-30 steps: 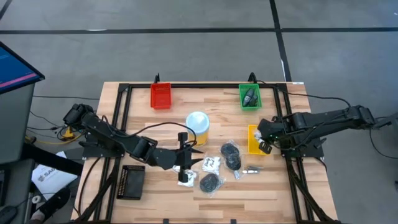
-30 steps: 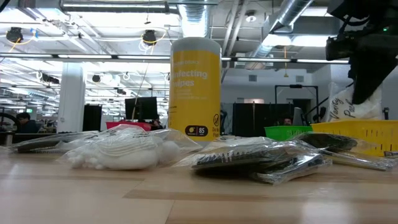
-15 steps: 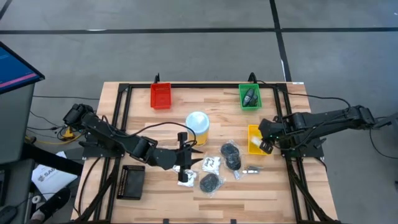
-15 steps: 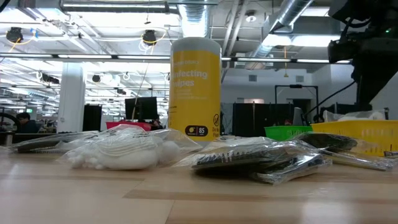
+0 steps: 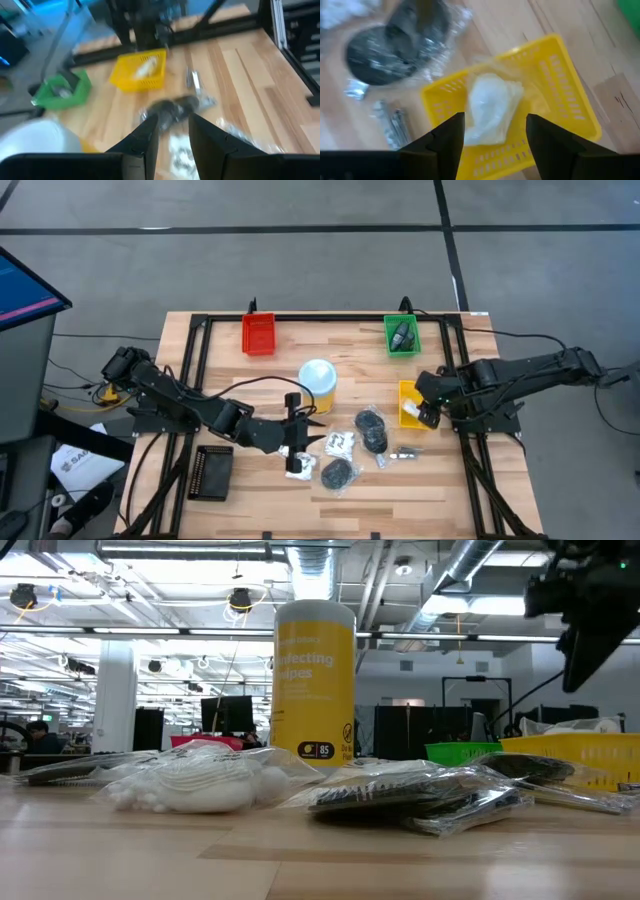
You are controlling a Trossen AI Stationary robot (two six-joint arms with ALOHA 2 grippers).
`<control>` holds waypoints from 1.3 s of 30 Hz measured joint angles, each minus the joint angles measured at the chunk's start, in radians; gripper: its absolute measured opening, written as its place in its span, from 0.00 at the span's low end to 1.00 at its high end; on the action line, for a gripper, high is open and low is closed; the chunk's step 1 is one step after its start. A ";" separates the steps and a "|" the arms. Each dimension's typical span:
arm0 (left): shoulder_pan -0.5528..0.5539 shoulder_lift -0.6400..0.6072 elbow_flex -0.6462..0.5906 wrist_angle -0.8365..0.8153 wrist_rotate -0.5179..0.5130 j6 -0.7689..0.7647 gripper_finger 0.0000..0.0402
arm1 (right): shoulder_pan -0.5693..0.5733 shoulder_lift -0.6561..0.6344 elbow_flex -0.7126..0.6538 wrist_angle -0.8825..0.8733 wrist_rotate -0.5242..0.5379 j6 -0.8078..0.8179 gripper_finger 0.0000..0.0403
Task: Pick & Place Travel size toiletries
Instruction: Put the white cotton pack into the yellow bin
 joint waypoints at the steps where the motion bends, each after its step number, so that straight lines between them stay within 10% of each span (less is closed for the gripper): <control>1: 0.000 0.000 0.000 -0.028 0.007 -0.017 0.24 | 0.011 0.000 0.013 0.004 0.000 0.000 0.49; 13: 0.014 0.000 -0.001 -0.362 0.075 -0.218 0.24 | 0.123 0.000 0.066 0.186 0.000 -0.020 0.45; 39: 0.297 -0.001 -0.321 -0.264 0.602 -0.213 0.25 | 0.187 0.002 0.066 0.355 0.010 -0.082 0.45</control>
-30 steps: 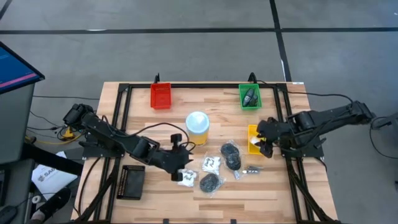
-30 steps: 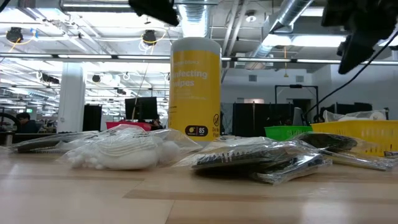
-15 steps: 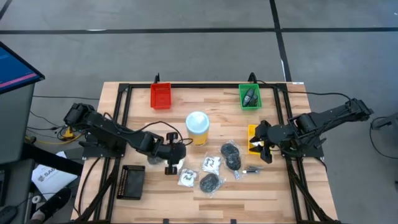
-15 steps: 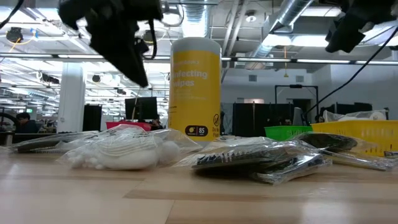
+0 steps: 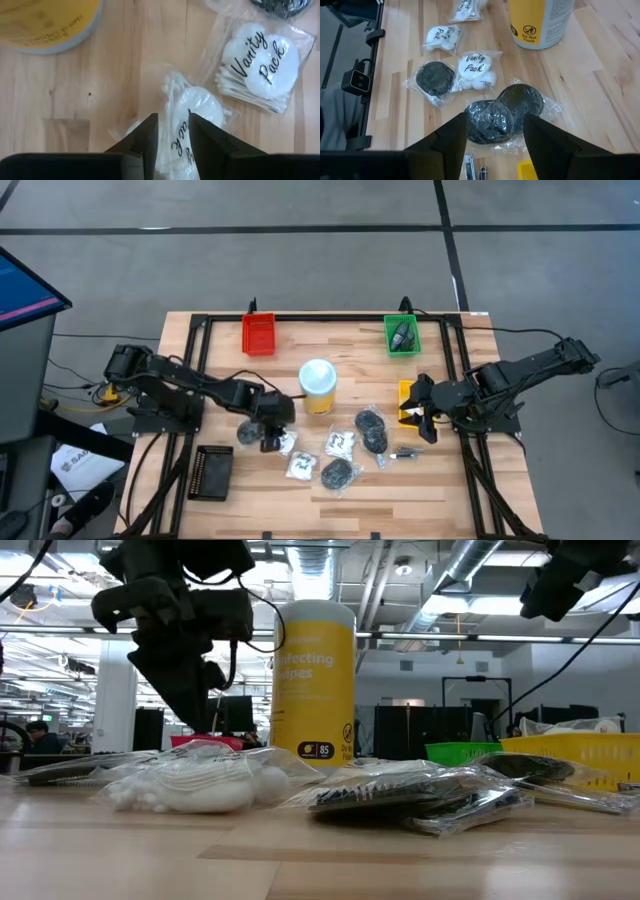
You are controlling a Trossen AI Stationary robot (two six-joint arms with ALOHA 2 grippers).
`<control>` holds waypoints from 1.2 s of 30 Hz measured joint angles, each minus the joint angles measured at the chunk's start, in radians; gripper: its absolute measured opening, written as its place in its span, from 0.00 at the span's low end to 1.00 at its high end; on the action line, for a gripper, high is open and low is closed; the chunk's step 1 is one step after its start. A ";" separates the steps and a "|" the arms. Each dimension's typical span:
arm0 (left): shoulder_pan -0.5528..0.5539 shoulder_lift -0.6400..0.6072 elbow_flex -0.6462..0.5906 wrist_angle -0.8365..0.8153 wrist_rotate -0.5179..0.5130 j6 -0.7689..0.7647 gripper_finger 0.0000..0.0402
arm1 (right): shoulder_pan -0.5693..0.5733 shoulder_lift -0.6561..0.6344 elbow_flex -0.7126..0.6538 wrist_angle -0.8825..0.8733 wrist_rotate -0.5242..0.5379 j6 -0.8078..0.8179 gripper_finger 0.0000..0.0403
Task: Pick & Place Travel size toiletries
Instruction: Put the white cotton pack into the yellow bin
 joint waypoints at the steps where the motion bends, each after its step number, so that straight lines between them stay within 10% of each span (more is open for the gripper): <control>1: 0.003 0.000 -0.001 0.005 0.000 0.001 0.26 | 0.000 0.000 0.000 0.000 0.000 0.000 0.45; 21: 0.012 0.000 -0.104 0.108 -0.034 0.046 0.41 | -0.001 0.119 0.000 0.038 0.000 -0.055 0.43; 36: 0.012 0.000 -0.107 0.114 -0.021 0.062 0.01 | -0.001 0.117 0.000 0.041 0.000 -0.079 0.41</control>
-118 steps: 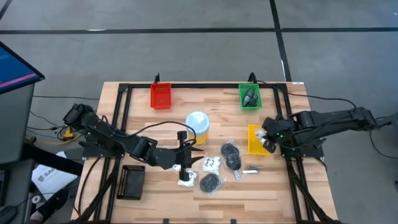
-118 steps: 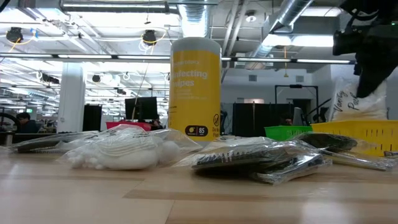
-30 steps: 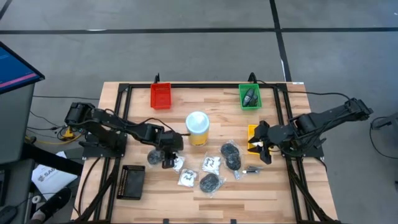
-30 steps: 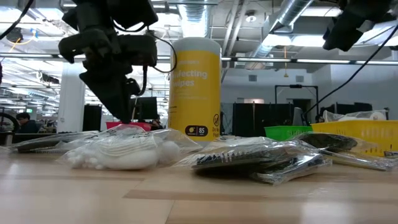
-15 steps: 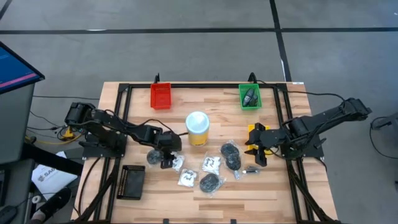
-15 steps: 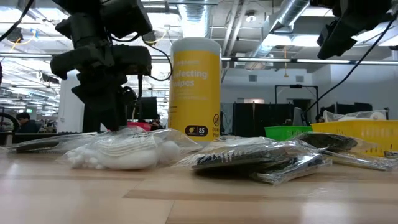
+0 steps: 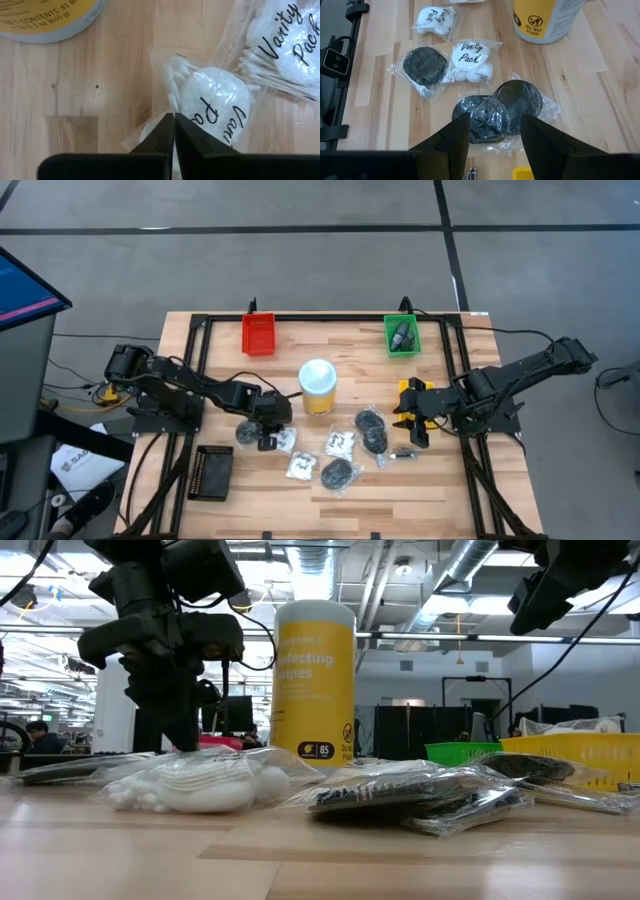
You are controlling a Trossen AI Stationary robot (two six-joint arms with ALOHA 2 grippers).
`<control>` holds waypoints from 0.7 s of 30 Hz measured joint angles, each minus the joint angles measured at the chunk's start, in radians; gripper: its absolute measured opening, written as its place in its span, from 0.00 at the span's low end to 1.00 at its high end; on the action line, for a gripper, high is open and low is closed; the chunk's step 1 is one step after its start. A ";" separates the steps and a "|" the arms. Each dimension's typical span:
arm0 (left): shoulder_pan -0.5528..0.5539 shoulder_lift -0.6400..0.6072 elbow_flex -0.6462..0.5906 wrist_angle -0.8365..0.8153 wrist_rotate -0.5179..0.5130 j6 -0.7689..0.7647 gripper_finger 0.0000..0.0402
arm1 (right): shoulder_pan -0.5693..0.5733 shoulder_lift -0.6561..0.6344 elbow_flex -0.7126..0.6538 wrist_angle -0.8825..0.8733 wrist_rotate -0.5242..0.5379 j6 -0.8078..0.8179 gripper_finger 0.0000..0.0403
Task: Pick & Place Travel size toiletries
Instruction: Put the white cotton pack into the yellow bin
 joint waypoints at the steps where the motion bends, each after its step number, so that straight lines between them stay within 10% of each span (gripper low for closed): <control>1: 0.000 0.000 0.000 0.000 0.000 -0.002 0.00 | 0.000 0.000 0.000 0.000 0.000 0.000 0.41; 21: -0.137 0.000 0.176 -0.010 -0.173 -0.017 0.00 | 0.000 0.000 0.000 0.039 0.000 0.001 0.41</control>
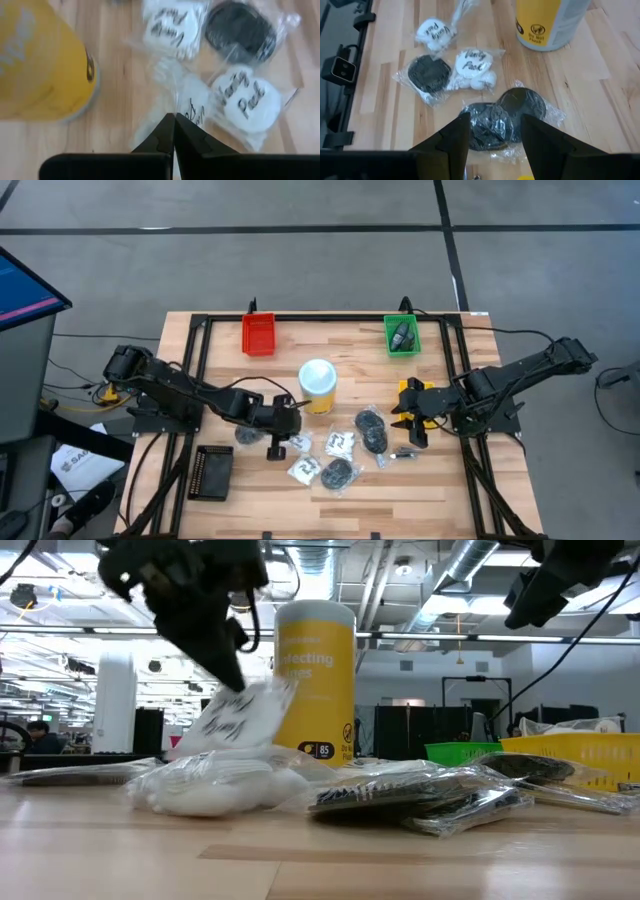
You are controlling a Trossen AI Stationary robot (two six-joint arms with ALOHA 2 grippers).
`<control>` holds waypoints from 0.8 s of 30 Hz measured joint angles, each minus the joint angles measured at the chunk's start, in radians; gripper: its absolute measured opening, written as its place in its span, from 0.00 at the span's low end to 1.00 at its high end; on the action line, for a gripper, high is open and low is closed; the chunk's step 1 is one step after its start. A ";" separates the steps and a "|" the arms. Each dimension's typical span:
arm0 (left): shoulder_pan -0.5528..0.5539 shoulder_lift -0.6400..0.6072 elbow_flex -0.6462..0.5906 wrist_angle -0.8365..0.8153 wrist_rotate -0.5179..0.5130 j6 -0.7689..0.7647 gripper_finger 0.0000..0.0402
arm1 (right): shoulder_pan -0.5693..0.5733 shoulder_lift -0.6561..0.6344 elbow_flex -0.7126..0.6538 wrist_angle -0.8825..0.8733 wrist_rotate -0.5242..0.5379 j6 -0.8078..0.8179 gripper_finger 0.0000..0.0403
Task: Pick & Place Travel size toiletries
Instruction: Put the white cotton pack into the yellow bin
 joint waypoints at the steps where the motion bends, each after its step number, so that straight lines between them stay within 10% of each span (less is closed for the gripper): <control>1: -0.008 0.000 0.011 -0.002 -0.021 -0.001 0.00 | 0.000 0.000 0.000 0.007 0.000 0.000 0.41; 24: -0.066 0.000 0.205 0.228 -0.416 0.043 0.00 | -0.008 0.001 0.000 0.262 0.039 0.001 0.41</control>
